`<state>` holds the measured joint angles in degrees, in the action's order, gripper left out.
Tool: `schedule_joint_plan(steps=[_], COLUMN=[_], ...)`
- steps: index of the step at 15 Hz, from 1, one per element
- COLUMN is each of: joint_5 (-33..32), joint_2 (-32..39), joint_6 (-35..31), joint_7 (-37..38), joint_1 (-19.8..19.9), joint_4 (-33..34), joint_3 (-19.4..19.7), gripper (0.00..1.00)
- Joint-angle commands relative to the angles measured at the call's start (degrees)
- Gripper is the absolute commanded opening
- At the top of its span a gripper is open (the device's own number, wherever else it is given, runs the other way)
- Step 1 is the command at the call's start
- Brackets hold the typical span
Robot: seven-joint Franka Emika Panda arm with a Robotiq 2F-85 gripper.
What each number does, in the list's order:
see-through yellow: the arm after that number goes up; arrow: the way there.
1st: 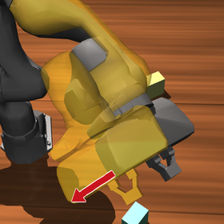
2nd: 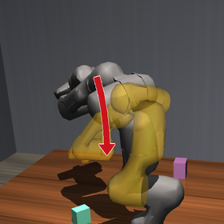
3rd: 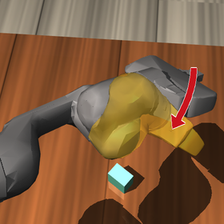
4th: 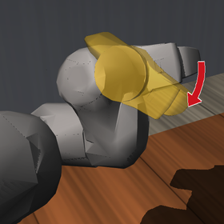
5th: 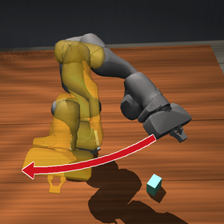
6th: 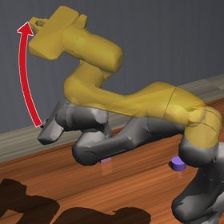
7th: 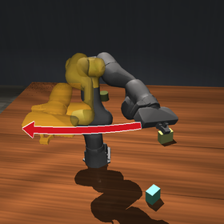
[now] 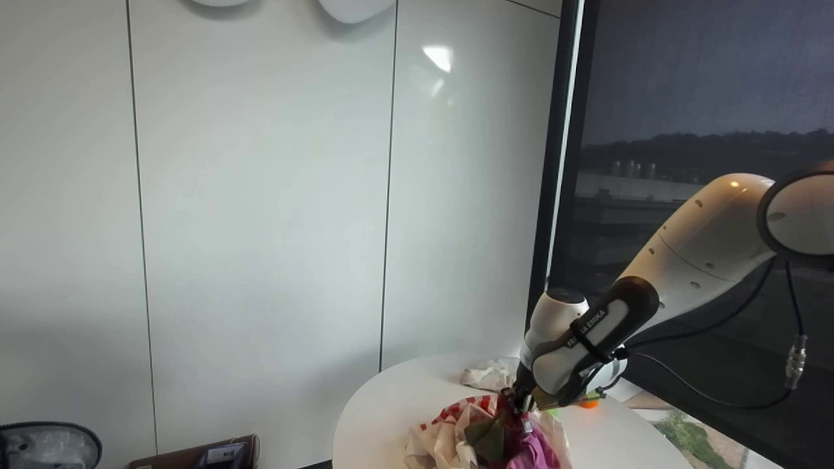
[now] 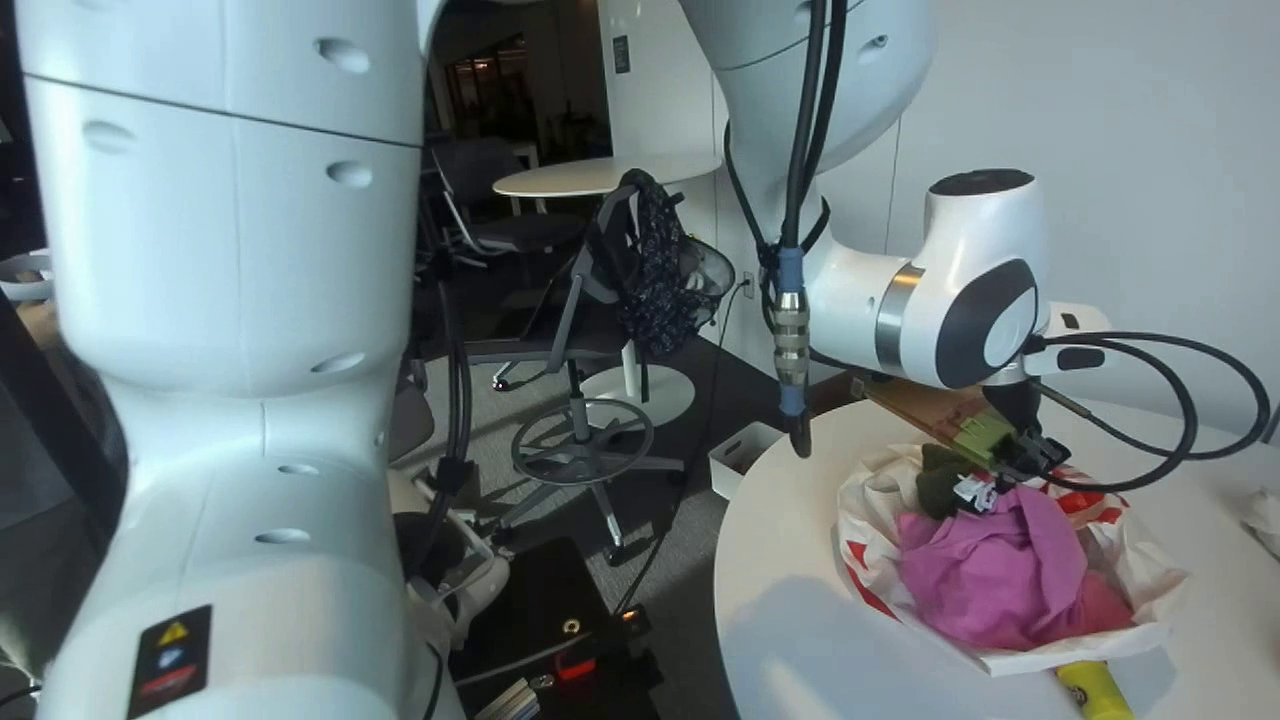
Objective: Put the yellow container, moose, radish and pink t-shirt in the plastic bag.
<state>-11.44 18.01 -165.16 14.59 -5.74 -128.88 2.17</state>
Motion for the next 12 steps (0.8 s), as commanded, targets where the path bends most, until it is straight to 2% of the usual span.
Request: schedule_joint_plan(steps=[1,3,6,9,12], joint_5=[-6.34,-7.35,-4.46,-4.34,-5.19], joint_2=[4.45,6.61,7.64,9.01,13.48], joint_6=[-2.23,-0.37,1.92,1.7,2.95], joint_7=[6.03,7.57,5.02,4.0,5.4], joint_1=[-5.7,-7.74,-7.44,-8.33,-10.32], joint_4=[3.82,5.12,4.77,5.46,9.72], joint_3=[8.94,11.68,9.28,7.85,9.35], gripper=[0.05,0.05,0.05,0.05,0.05])
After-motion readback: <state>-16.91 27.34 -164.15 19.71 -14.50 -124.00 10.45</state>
